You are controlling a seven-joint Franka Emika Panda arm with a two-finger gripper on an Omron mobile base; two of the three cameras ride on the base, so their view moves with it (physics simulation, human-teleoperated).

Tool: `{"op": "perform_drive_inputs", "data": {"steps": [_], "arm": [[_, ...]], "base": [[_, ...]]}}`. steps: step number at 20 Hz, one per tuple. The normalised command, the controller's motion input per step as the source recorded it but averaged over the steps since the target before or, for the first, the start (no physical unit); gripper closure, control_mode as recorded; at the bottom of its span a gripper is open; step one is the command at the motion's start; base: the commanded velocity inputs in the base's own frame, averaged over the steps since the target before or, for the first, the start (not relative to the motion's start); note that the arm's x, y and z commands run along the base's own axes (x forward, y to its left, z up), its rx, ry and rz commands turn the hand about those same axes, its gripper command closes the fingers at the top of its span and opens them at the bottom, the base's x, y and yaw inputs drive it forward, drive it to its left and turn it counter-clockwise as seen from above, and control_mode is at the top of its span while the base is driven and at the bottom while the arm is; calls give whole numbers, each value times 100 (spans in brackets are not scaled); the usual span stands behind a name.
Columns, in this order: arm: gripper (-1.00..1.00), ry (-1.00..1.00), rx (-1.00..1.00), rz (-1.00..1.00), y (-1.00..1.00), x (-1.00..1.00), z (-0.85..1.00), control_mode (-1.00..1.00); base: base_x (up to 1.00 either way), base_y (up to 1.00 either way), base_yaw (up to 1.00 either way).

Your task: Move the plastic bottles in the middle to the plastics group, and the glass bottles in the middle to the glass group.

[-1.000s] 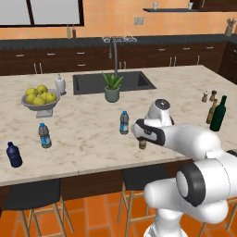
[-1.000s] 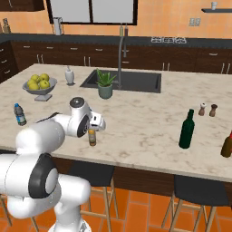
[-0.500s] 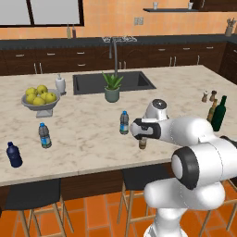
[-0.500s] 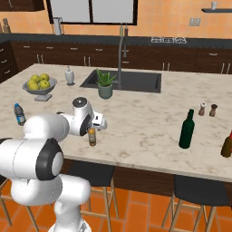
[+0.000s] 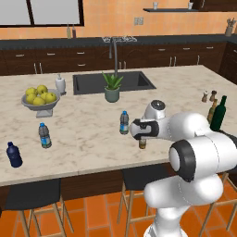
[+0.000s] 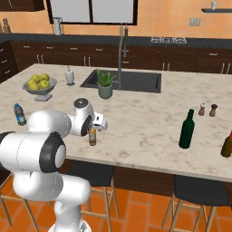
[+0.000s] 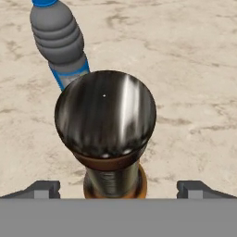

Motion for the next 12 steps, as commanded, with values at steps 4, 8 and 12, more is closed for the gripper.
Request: {"op": "perform_drive_inputs", "data": {"steps": [4, 8, 12], "arm": [[-100, 0, 0, 0, 0, 0, 0, -100], [100, 0, 0, 0, 0, 0, 0, -100], [100, 0, 0, 0, 0, 0, 0, -100]], "base": [[0, 0, 0], [0, 0, 0], [0, 0, 0]]}}
